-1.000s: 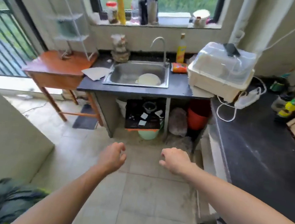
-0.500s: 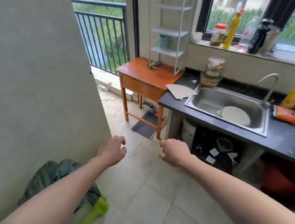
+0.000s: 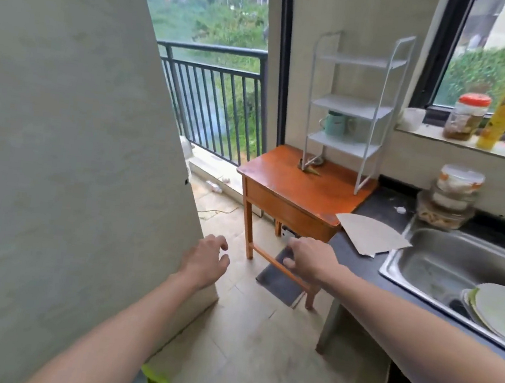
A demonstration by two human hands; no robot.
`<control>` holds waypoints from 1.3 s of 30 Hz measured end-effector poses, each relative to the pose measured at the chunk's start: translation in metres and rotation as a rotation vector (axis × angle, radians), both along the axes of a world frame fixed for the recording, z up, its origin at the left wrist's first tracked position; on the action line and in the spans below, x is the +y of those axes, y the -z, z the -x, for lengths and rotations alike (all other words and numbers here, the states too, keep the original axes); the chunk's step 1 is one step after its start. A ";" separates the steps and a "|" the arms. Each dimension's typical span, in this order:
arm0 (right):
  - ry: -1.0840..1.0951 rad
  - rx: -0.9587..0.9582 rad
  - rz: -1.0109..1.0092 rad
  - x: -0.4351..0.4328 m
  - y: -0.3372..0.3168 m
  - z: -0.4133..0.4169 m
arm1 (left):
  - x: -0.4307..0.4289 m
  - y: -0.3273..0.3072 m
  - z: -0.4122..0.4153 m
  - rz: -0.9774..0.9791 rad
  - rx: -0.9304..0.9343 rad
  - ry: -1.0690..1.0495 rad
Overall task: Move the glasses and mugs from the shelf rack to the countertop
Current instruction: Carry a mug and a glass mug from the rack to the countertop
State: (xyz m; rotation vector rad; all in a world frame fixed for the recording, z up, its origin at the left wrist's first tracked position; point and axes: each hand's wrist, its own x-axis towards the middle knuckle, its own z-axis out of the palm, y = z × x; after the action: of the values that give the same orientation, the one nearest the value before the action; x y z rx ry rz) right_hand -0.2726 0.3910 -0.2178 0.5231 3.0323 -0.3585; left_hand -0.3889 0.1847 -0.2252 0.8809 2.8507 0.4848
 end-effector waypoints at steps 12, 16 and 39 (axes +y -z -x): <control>0.104 0.063 -0.024 0.121 0.008 0.187 | 0.131 0.003 0.195 -0.049 -0.003 0.110; 0.239 0.079 -0.007 0.172 0.008 0.250 | 0.190 -0.005 0.273 -0.092 -0.004 0.189; 0.832 0.707 0.139 0.495 0.084 0.405 | 0.616 0.060 0.438 -0.370 -0.051 0.541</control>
State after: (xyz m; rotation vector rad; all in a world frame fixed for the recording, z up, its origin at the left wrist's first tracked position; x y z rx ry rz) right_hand -0.6779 0.8865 -0.3021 2.0086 3.1425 -0.9352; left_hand -0.8272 0.8004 -0.2854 1.6018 2.3578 0.9453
